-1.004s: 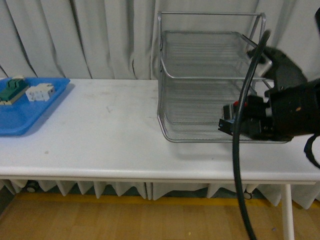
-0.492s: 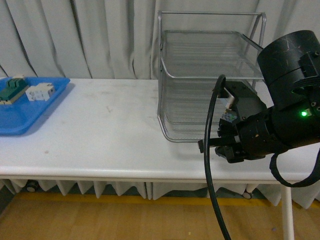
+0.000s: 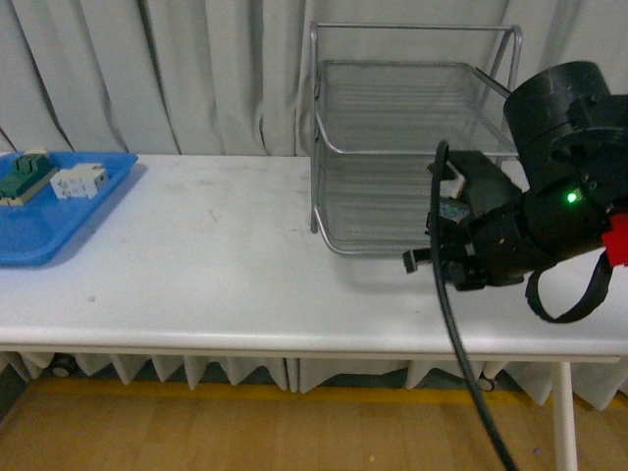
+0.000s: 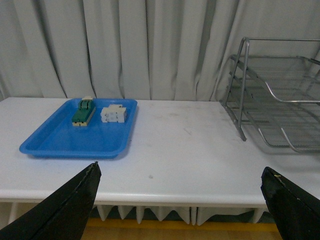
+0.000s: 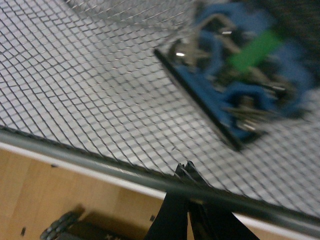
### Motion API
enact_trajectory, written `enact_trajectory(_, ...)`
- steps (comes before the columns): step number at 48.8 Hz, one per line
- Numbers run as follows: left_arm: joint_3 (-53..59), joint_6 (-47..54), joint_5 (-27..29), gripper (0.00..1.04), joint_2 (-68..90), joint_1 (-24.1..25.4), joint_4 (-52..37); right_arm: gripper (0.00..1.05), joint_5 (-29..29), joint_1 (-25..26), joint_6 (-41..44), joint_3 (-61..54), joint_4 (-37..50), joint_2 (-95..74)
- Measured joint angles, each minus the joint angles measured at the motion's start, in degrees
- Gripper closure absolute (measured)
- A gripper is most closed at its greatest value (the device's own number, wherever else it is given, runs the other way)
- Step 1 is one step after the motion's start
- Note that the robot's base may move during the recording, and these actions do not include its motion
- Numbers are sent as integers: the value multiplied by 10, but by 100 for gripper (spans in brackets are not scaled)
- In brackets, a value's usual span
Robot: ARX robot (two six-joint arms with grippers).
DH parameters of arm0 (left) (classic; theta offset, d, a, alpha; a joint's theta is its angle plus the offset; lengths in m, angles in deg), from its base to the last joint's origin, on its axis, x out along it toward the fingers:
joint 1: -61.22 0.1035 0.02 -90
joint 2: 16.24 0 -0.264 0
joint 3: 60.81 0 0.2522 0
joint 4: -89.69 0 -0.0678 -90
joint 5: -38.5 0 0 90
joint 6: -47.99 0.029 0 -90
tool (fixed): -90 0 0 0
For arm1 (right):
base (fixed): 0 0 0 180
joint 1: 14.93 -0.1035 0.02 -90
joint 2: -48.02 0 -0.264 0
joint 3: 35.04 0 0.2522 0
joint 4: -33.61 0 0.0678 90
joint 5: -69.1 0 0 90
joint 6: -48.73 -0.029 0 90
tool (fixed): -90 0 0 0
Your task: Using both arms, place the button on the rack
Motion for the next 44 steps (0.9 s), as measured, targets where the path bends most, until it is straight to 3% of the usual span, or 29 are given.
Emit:
enact_trajectory(29, 0, 0, 0, 7, 0, 0, 0, 103, -4, 30, 28, 105, -9, -52)
enact_trajectory(44, 0, 0, 0, 7, 0, 0, 0, 103, 21, 43, 22, 153, 14, -74)
